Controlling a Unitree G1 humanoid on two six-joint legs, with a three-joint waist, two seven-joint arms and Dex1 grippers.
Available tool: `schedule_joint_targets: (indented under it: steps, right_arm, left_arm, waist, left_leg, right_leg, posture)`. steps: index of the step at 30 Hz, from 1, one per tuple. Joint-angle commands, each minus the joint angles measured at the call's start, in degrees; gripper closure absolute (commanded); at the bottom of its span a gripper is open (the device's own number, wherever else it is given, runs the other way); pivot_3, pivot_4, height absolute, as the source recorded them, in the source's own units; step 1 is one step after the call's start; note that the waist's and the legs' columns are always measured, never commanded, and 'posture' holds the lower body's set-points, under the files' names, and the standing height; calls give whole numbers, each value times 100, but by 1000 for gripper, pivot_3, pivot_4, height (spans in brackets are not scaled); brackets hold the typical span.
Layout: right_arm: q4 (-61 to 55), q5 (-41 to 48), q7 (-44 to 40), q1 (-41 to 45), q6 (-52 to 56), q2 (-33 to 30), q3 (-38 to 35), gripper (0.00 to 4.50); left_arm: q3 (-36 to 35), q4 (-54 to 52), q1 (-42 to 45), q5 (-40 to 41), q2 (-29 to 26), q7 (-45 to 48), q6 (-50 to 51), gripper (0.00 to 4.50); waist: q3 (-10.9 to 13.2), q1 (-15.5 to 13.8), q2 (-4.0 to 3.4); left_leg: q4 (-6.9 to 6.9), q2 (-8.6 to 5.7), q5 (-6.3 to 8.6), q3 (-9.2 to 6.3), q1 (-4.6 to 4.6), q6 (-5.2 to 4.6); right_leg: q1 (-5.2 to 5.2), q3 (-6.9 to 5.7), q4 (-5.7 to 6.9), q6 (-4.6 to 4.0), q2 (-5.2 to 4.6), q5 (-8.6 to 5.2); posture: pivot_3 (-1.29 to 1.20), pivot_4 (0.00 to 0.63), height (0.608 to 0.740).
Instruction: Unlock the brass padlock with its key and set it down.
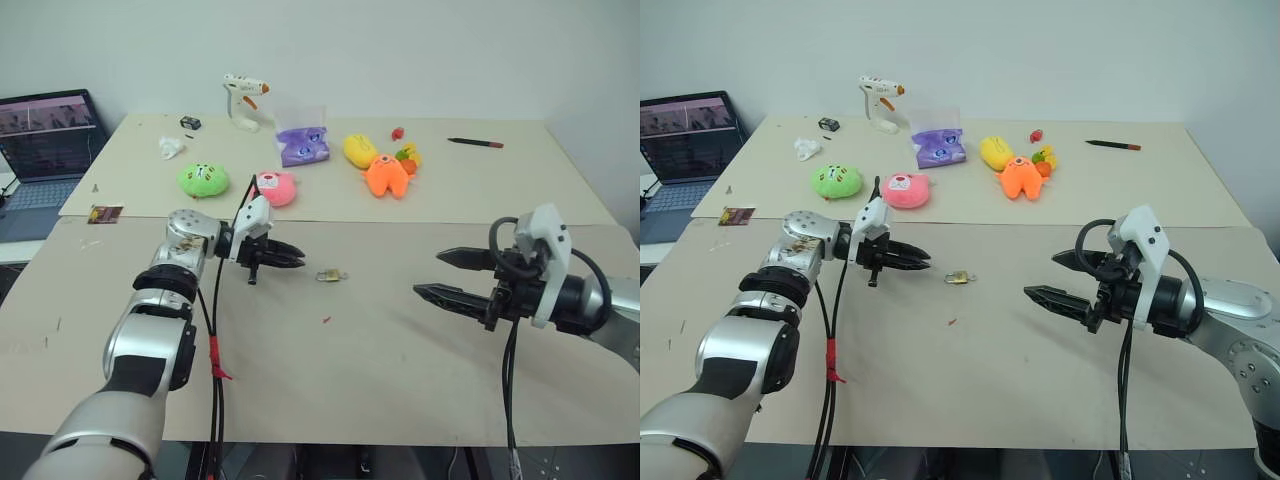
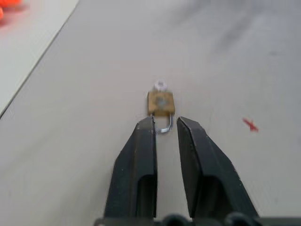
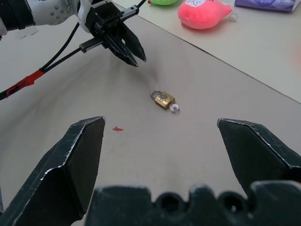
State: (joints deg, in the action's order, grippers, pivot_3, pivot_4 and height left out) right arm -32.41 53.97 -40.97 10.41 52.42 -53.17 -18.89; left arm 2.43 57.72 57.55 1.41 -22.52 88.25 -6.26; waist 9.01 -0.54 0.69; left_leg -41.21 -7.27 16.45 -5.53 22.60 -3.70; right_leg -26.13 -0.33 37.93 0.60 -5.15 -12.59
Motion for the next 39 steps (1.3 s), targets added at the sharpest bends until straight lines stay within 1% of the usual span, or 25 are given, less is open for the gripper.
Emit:
schedule_joint_targets:
  steps: [1, 3, 5, 6, 10, 13, 17, 20, 24, 26, 30, 39]
  right_arm:
    - [-102, -30, 25, 61, -188, 35, -103, 0]
    - [-119, -31, 46, 70, -180, 59, -99, 0]
    - [-129, -43, 61, 69, -184, 88, -95, 0]
    - [-136, -48, 71, 69, -185, 102, -90, 0]
    - [-161, -72, 113, 70, -194, 148, -87, 0]
    - [-174, -115, 138, 48, -220, 182, -106, 0]
    - [-181, -121, 151, 30, -224, 192, -120, 0]
    - [-184, -111, 158, 30, -219, 190, -143, 0]
    - [-188, -110, 170, 25, -220, 193, -137, 0]
    - [-179, -116, 169, 35, -230, 202, -125, 0]
    - [-161, -121, 169, 77, -237, 217, -81, 0]
    - [-116, -134, 154, 130, -245, 213, -70, 0]
  left_arm:
    - [49, -646, -261, 125, 127, -344, 119, 2180]
    - [188, -855, -436, 26, 221, -559, 30, 1484]
    - [355, -1126, -589, 13, 366, -668, 234, 826]
    - [425, -1292, -661, 42, 416, -664, 322, 826]
    - [550, -1536, -736, -48, 597, -1262, 497, 826]
    - [730, -1684, -842, -114, 694, -1432, 627, 826]
    - [832, -1615, -841, -221, 783, -1807, 654, 826]
    - [848, -1556, -798, -217, 759, -1913, 654, 826]
    - [837, -1353, -697, -240, 624, -1984, 575, 826]
    - [884, -1103, -629, -328, 493, -1969, 303, 826]
    - [822, -529, -398, -387, 375, -2097, 116, 826]
    - [732, -215, -212, -209, 571, -1958, 39, 826]
  waist:
    - [0, 10, 0]
    - [0, 5, 0]
    - [0, -11, 0]
    - [0, -15, 0]
    - [0, -35, 1]
    - [0, -29, 0]
    - [0, -20, 0]
    - [0, -20, 0]
    - [0, -18, 1]
    - [0, -19, 1]
    - [0, -23, 1]
    - [0, -34, 1]
  left_leg:
    - [1, 1, 0, 0, 0, 0]
    - [1, 1, -1, 0, -1, 2]
    - [1, 0, -2, 0, -2, 3]
    - [0, -1, -1, 0, -2, 3]
    - [0, -1, -1, 0, -2, 2]
    - [1, -1, -1, 0, -2, 3]
    - [2, -1, -1, 2, -3, 3]
    - [2, -1, -2, 2, -3, 3]
    - [2, -1, -2, 2, -4, 4]
    - [3, -1, -2, 3, -5, 4]
    - [3, -1, -2, 3, -5, 4]
    - [3, -2, -1, 3, -5, 3]
  right_leg:
    - [-1, 1, 0, 0, 1, 0]
    - [-1, 2, 1, 0, 1, 0]
    - [0, 6, 2, 0, 0, 0]
    - [0, 7, 3, 0, 0, 0]
    - [1, 8, 2, 0, -1, 0]
    - [0, 9, 2, 0, -1, 0]
    - [0, 11, 2, 0, 0, 0]
    - [0, 12, 2, 0, 0, 0]
    - [0, 13, 2, 0, 0, 0]
    - [0, 13, 2, 0, 0, 0]
    - [0, 12, 2, 0, 0, 0]
    - [1, 11, 1, 0, -1, 0]
  posture:
    - [0, 150, 740]
    - [0, 150, 740]
    - [0, 150, 740]
    - [0, 150, 740]
    - [0, 150, 740]
    - [0, 150, 740]
    - [0, 150, 740]
    - [0, 150, 740]
    - [0, 150, 740]
    - [0, 150, 740]
    - [0, 150, 740]
    - [0, 150, 740]
